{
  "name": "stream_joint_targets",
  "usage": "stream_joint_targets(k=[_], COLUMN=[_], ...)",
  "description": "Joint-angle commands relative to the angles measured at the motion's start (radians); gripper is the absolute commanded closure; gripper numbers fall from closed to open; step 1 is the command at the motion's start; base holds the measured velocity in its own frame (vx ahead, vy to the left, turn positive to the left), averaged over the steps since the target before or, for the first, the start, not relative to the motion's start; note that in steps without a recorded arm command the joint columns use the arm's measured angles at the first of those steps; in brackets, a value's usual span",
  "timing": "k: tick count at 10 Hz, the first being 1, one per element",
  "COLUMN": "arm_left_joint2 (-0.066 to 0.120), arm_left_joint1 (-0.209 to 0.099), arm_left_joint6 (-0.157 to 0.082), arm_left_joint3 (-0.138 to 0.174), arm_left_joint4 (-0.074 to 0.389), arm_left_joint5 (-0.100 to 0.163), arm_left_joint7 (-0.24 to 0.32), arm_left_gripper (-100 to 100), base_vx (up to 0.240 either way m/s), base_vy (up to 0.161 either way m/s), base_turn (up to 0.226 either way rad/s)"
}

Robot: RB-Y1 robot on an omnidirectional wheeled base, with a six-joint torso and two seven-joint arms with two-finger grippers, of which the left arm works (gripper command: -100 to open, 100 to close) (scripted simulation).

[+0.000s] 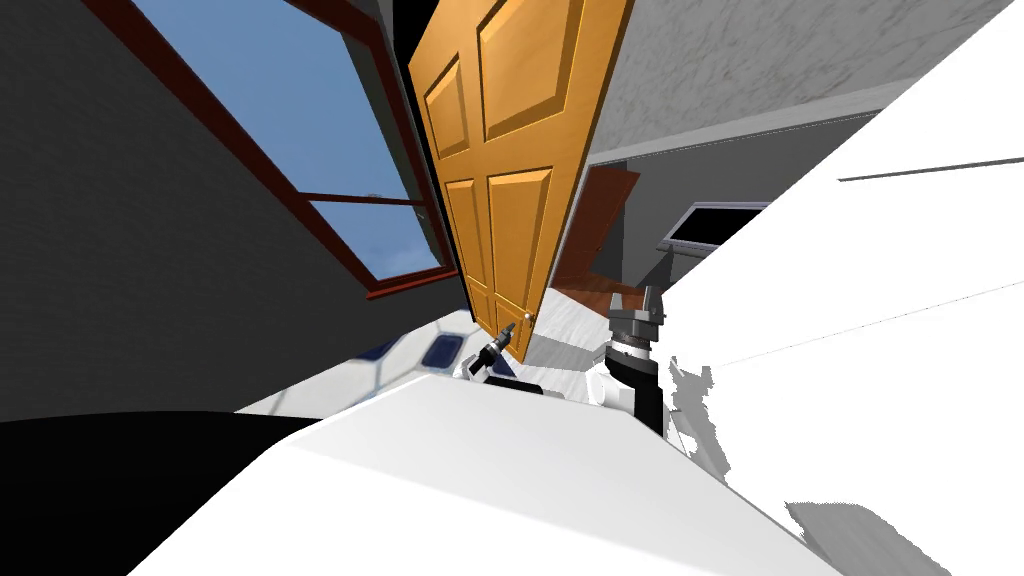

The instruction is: Push the door open

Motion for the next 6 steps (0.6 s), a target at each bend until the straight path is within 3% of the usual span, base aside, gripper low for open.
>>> stream_joint_targets(k=[1, 6], arm_left_joint2=[0.003, -0.013], arm_left_joint1=[-0.001, -0.001], arm_left_joint6=[-0.002, -0.009], arm_left_joint3=[0.003, 0.014], arm_left_joint4=[0.001, 0.01], arm_left_joint5=[0.001, 0.005], arm_left_joint7=[-0.004, -0.018], arm_left_gripper=[-100, -100], base_vx=[0.17, 0.168], base_vy=[-0.102, -0.101], base_turn=[-0.022, -0.022])
